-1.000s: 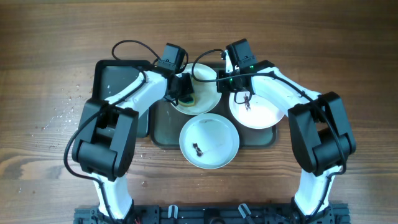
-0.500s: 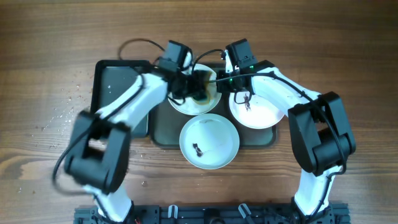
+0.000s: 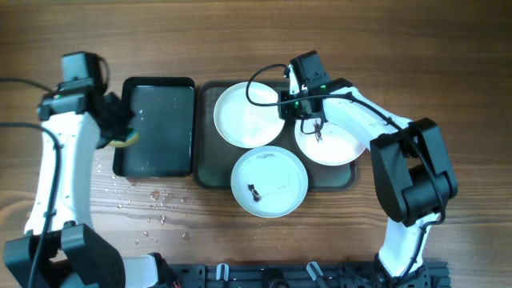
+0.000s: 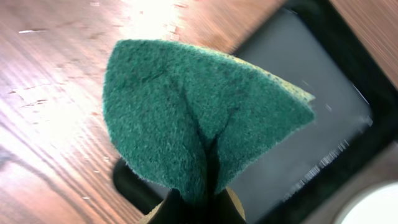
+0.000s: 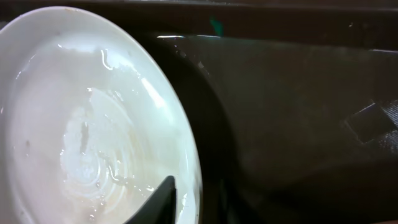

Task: Clean dirty plates on tray and stack at the side
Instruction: 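Move the sponge with the left gripper back to the black tray, then lift the cleaned white plate with the right gripper off the tray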

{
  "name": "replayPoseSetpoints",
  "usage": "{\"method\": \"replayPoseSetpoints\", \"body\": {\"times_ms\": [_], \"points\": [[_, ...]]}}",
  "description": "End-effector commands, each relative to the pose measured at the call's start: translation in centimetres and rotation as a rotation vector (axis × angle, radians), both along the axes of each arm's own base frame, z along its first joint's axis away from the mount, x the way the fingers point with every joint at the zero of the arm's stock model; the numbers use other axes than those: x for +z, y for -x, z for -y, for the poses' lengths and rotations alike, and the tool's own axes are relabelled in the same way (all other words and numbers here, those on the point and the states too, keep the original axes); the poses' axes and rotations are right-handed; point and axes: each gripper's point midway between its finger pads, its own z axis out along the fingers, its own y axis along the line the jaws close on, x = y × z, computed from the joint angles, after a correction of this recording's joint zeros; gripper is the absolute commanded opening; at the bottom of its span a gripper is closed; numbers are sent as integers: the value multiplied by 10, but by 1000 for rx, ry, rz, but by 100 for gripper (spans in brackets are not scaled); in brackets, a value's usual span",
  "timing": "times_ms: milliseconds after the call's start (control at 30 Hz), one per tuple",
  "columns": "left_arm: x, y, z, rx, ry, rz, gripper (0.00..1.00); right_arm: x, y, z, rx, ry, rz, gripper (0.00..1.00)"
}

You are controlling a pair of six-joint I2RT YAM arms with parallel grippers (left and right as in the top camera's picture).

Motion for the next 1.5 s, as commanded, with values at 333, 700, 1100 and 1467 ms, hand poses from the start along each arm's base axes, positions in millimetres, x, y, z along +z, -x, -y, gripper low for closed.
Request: {"method": "replayPoseSetpoints", "body": {"times_ms": [333,700,1100,1467], "points": [[-43,-5,36,-328,206,92,4,1,10,-6,-1,-42,-19,4],[-50,-6,43,-366,233,117,4,63,-11,-27,12,-160,75,4],[-49,-7,49,-378,260,130,4,112,-12,-39,-83,-199,123,5],[-49,-8,48,-378,259,130,4,137,15,-109,-23,-102,267,5]]}}
